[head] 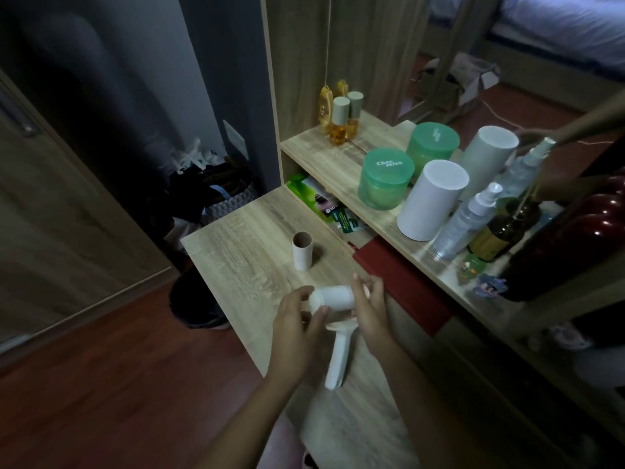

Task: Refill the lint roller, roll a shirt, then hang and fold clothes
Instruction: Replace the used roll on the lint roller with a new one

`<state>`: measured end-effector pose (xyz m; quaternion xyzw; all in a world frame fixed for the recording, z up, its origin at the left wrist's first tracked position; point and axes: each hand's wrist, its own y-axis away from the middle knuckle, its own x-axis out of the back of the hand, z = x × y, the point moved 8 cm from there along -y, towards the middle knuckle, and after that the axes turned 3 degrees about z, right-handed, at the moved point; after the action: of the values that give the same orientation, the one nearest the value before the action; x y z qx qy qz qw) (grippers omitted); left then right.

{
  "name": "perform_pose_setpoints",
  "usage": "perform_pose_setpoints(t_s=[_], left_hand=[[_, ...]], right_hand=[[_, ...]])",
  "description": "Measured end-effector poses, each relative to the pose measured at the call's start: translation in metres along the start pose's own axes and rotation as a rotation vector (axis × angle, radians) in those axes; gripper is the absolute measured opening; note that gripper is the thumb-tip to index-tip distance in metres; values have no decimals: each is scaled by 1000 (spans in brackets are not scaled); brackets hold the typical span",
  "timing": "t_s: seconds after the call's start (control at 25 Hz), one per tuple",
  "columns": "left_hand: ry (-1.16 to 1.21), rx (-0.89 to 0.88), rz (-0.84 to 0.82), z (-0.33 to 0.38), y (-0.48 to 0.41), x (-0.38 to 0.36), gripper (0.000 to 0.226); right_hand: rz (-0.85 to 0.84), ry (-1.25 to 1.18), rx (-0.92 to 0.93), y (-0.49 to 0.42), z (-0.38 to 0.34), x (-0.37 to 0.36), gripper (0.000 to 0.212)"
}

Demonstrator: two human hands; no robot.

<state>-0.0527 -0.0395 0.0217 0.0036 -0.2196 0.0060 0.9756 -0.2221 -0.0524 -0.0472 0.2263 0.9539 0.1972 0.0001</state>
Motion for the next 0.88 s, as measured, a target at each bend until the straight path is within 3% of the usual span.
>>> perform_pose_setpoints(t_s=[0.24,0.6,0.88], left_hand=[[49,-121,36,32,45,-12,39],[80,-216,-20,39,48,-20,28],[85,-166,1,46,54,-22,24]], right_hand=[[161,-99,115,37,-21,36,10],[135,-91,131,42,-24,49,15],[134,-92,148,41,-26,48,16]])
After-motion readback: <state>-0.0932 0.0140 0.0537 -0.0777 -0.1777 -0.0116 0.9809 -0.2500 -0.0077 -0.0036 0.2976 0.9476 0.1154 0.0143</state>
